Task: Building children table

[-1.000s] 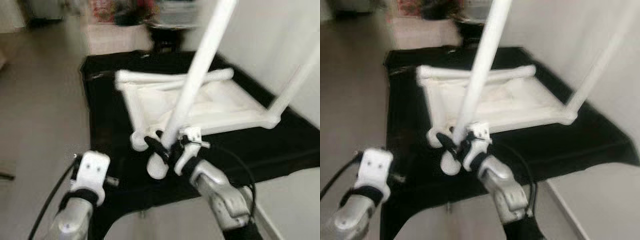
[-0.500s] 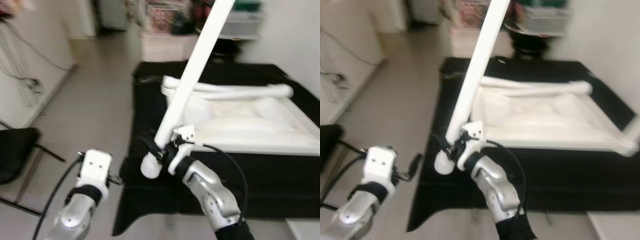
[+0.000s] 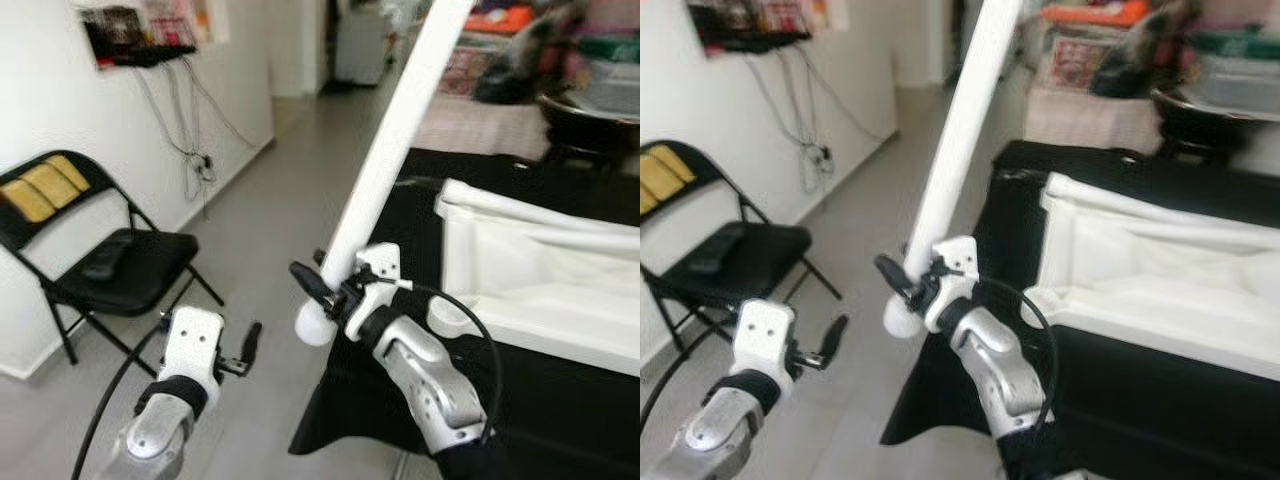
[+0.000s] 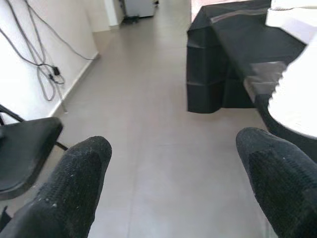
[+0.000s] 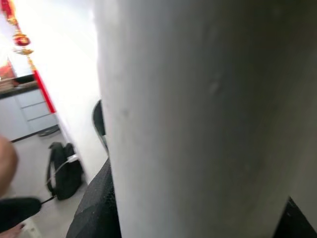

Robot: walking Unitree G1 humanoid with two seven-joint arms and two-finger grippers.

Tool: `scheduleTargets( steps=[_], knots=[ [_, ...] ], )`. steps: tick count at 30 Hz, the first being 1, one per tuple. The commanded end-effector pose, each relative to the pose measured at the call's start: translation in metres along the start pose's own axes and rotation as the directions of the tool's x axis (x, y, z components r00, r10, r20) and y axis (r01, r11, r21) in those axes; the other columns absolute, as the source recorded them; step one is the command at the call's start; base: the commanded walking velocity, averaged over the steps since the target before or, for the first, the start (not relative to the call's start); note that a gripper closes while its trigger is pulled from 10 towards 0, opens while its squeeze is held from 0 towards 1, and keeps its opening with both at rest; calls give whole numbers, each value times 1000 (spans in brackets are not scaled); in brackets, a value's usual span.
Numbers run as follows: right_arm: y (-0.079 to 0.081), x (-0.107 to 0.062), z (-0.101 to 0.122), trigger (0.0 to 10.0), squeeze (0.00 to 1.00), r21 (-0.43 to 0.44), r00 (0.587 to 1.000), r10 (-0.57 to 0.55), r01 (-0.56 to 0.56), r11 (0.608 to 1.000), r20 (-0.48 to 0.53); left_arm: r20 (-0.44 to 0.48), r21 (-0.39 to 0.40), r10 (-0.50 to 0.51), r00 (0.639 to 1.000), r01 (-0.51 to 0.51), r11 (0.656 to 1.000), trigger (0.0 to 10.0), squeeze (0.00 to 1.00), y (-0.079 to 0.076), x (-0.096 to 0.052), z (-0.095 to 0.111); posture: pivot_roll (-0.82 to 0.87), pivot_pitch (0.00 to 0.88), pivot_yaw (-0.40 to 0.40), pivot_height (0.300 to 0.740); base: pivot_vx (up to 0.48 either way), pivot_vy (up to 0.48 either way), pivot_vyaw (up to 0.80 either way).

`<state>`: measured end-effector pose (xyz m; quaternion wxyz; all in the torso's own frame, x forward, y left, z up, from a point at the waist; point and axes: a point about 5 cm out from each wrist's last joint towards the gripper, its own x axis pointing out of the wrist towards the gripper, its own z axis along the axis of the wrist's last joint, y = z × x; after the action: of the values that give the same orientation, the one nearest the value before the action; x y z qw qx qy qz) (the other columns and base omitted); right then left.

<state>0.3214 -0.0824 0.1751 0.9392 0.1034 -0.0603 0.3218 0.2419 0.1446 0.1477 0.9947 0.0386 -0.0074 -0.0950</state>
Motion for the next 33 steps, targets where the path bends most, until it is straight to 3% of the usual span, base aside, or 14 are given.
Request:
scheduleTargets(
  steps=[1,7,18,33],
  knots=[
    [1,1,-1,10000,0,-11,1000,-3,3,1000,3,5,11,0,1000,0,1000,10000,0,1,-2,1,9,47,-63,740,0,-296,0],
    [-8,1,3,10000,0,-35,999,-40,41,999,13,1,-2,-10,1000,10,1000,10000,0,-1,1,-1,15,33,-66,740,0,-449,0],
    [-14,13,29,10000,0,-91,995,-48,56,994,83,18,-11,-42,999,43,999,10000,0,-3,5,0,13,24,-68,740,0,0,0],
    [-11,21,45,10000,0,-179,994,-17,37,983,110,23,-39,-58,998,59,997,10000,0,-4,4,1,7,44,-69,740,0,0,0]
  ],
)
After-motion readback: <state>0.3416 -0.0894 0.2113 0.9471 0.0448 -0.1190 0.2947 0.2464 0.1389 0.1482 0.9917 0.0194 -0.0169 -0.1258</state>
